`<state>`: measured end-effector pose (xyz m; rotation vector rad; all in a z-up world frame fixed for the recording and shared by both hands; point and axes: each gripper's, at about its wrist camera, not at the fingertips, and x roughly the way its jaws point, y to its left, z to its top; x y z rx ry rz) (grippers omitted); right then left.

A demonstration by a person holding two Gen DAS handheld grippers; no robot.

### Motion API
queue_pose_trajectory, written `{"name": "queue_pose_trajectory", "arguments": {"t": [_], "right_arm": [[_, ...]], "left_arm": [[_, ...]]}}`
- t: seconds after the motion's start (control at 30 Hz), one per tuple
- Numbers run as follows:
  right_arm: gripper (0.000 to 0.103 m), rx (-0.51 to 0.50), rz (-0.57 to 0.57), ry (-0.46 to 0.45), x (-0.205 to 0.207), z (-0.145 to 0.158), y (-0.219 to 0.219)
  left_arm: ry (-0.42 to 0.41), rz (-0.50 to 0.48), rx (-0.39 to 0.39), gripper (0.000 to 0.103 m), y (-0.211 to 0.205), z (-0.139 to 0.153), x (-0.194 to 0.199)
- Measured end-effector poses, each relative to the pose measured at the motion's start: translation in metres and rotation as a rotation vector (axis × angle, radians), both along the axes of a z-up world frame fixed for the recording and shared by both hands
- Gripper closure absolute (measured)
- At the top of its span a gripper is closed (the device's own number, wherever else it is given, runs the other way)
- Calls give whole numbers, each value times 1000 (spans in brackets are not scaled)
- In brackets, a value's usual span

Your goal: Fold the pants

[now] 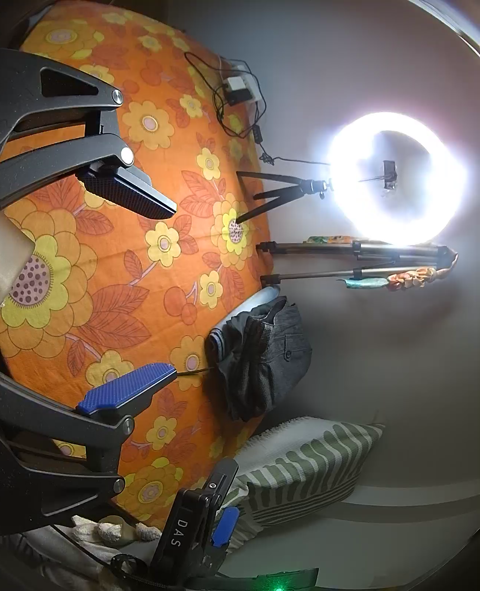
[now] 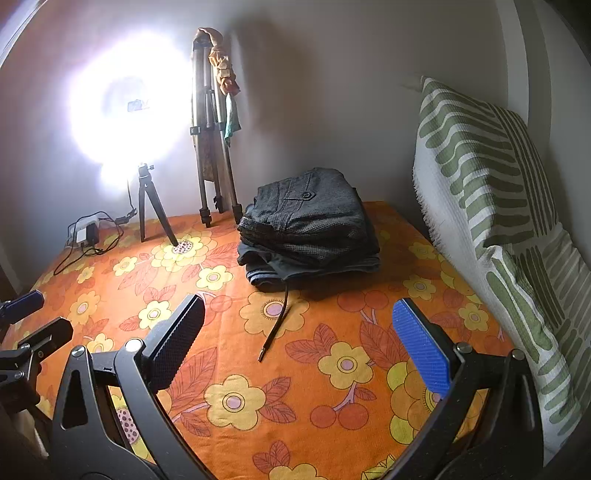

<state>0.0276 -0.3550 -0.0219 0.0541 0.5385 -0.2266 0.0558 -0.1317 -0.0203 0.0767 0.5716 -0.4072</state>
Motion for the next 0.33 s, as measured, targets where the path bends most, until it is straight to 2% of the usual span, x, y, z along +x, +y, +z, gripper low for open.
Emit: {"name": "queue_pose_trajectory", "arguments": {"t": [0.33], "right_arm": [[0, 1, -4, 0, -1, 0, 1]], "left_arm": [[-6, 2, 4, 23, 0, -2, 1]]}}
